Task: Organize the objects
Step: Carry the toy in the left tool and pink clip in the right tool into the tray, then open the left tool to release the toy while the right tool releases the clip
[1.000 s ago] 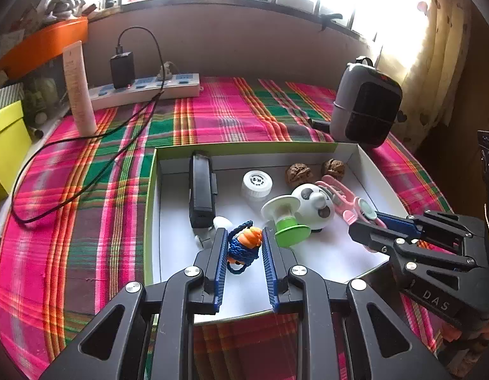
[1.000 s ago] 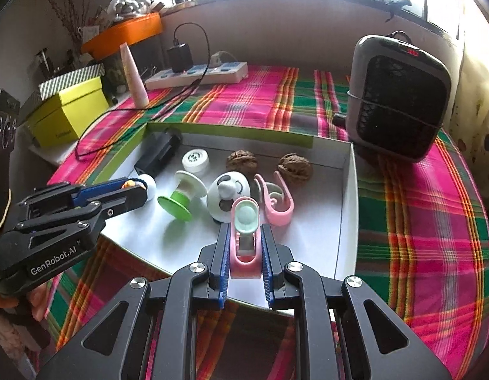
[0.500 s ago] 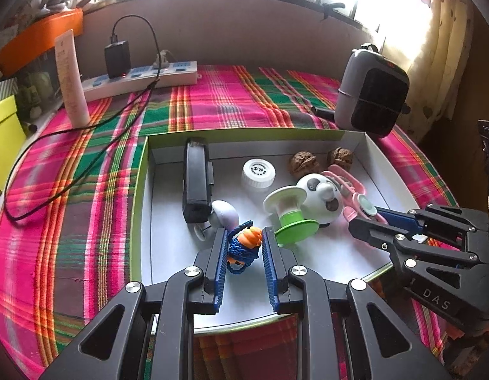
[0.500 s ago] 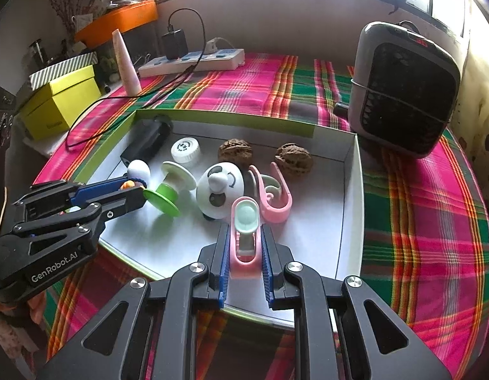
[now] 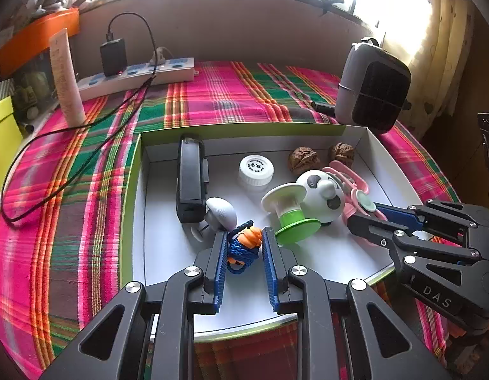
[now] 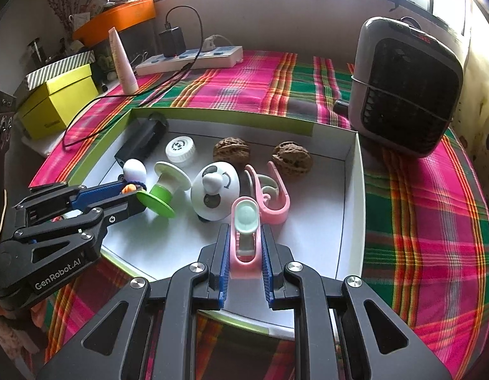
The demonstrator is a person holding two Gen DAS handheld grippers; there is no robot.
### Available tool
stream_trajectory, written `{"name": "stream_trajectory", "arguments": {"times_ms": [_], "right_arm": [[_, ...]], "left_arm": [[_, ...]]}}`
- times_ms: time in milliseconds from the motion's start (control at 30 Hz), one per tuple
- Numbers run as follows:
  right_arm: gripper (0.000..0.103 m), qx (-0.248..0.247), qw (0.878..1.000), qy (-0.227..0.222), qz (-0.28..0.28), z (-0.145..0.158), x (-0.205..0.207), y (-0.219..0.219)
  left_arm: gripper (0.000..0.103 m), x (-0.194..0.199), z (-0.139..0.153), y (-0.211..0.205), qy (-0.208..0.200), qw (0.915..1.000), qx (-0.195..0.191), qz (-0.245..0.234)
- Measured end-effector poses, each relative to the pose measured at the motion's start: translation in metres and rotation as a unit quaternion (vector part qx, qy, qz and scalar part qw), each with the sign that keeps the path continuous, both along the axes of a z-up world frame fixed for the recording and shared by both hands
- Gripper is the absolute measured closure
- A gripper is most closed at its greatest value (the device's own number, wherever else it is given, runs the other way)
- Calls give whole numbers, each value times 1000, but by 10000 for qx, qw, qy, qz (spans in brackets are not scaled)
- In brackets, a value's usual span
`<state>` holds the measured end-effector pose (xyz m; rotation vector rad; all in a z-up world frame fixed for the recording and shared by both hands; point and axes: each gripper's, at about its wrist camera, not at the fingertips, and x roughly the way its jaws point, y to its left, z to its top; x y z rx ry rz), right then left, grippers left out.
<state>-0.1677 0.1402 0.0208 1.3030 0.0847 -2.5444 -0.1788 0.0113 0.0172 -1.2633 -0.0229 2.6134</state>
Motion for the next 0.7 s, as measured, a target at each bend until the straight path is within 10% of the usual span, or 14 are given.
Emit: {"name": "stream_trajectory", "arguments": {"times_ms": [700], "right_arm": [[84,-36,10000,-3,4,0,-1,-1]], "left_arm": [[82,-1,1,0,-35,10000,23,9]]}}
